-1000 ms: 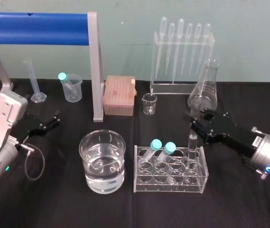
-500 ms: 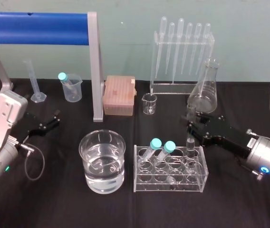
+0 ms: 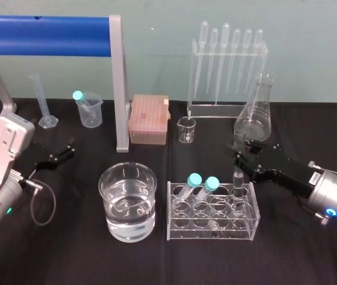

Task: Hold the test tube with one hand and immerse one end into the beaker, then return it to the test tube rack.

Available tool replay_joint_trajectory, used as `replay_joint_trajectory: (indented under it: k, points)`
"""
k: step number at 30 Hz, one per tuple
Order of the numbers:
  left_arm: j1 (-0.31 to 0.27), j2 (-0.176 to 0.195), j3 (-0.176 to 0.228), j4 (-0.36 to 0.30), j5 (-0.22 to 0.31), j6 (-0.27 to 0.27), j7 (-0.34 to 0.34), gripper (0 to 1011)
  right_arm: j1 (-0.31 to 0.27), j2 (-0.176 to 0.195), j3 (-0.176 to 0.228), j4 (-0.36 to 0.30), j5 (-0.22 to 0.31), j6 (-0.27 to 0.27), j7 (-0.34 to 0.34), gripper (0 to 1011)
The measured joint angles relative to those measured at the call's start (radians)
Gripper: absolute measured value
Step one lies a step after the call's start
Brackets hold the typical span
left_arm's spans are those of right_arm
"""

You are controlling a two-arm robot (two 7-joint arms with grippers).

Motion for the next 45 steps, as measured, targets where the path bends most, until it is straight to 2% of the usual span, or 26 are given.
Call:
replay_joint_trajectory:
  k: [3, 6, 7, 14, 16, 18, 19, 20, 23, 25, 26, 30, 36, 41, 45]
  points:
    - [0.0, 0.0, 0.0, 0.0, 0.0, 0.0, 0.0, 1000, 0.0, 0.0, 0.0, 0.0, 0.0, 0.0, 0.0, 227]
    - [0.0, 0.0, 0.0, 0.0, 0.0, 0.0, 0.0, 1000, -0.001, 0.0, 0.001, -0.001, 0.001, -0.001, 0.0, 311]
    - [0.0, 0.0, 0.0, 0.0, 0.0, 0.0, 0.0, 1000, -0.001, 0.0, 0.001, -0.001, 0.001, -0.001, 0.0, 311]
    - [0.0, 0.0, 0.0, 0.0, 0.0, 0.0, 0.0, 1000, -0.001, 0.001, 0.001, -0.002, 0.001, -0.001, 0.0, 554]
    - [0.0, 0.0, 0.0, 0.0, 0.0, 0.0, 0.0, 1000, -0.001, 0.001, 0.001, -0.002, 0.001, -0.001, 0.0, 594]
    - [0.0, 0.0, 0.0, 0.0, 0.0, 0.0, 0.0, 1000, -0.001, 0.001, 0.001, -0.002, 0.001, -0.002, 0.0, 695]
    - [0.0, 0.0, 0.0, 0.0, 0.0, 0.0, 0.0, 1000, -0.001, 0.001, 0.001, -0.002, 0.001, -0.002, 0.0, 695]
    - [0.0, 0.0, 0.0, 0.0, 0.0, 0.0, 0.0, 1000, -0.001, 0.001, 0.001, -0.002, 0.001, -0.002, 0.0, 755]
    - [0.0, 0.0, 0.0, 0.0, 0.0, 0.0, 0.0, 1000, -0.001, 0.001, 0.001, -0.002, 0.001, -0.002, 0.0, 820]
    - [0.0, 0.0, 0.0, 0.0, 0.0, 0.0, 0.0, 1000, -0.001, 0.001, 0.001, -0.002, 0.001, -0.002, 0.0, 898]
    - [0.0, 0.0, 0.0, 0.0, 0.0, 0.0, 0.0, 1000, -0.001, 0.001, 0.001, -0.002, 0.001, -0.002, 0.0, 898]
    - [0.0, 0.0, 0.0, 0.0, 0.0, 0.0, 0.0, 1000, -0.001, 0.001, 0.001, -0.002, 0.001, -0.002, 0.0, 1002]
    - [0.0, 0.0, 0.0, 0.0, 0.0, 0.0, 0.0, 1000, -0.001, 0.001, 0.001, -0.002, 0.001, -0.002, 0.0, 1000]
    - [0.0, 0.0, 0.0, 0.0, 0.0, 0.0, 0.0, 1000, -0.005, 0.021, 0.057, -0.084, -0.021, -0.062, -0.046, 1000]
    - [0.0, 0.0, 0.0, 0.0, 0.0, 0.0, 0.0, 1000, -0.027, 0.039, 0.139, -0.179, -0.079, -0.117, -0.149, 1000]
